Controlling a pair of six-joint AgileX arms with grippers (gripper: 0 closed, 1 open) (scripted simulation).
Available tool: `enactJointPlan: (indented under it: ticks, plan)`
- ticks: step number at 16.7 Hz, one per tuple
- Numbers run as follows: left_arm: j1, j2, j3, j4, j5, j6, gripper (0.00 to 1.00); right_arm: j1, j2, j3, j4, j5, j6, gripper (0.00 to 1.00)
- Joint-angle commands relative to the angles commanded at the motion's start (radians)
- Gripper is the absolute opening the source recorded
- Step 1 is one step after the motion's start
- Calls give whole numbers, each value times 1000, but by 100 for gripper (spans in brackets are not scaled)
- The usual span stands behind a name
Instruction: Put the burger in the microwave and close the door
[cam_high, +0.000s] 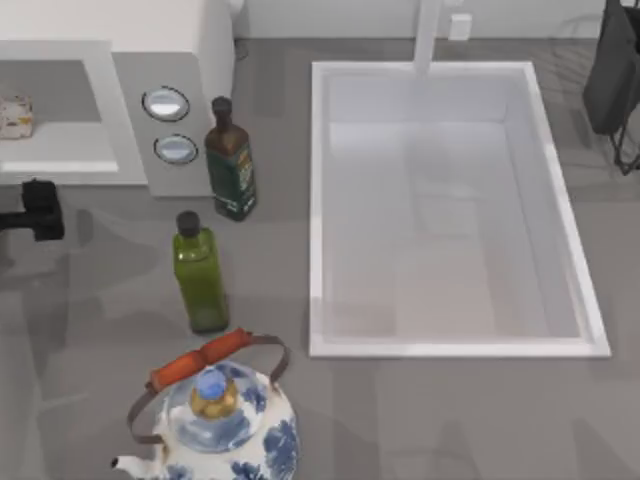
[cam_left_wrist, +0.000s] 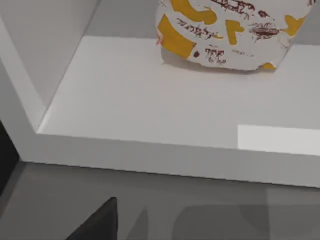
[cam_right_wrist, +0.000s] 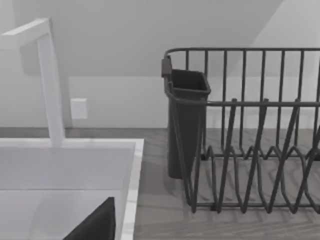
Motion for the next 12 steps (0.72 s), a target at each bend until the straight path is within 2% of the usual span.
enactJointPlan:
  ticks: [7, 12]
  plan:
    - [103, -88, -175, 92, -32, -32, 100, 0, 0, 0, 0, 0, 0, 100]
    - [124, -72, -220, 95, -39, -40, 100, 0, 0, 0, 0, 0, 0, 100]
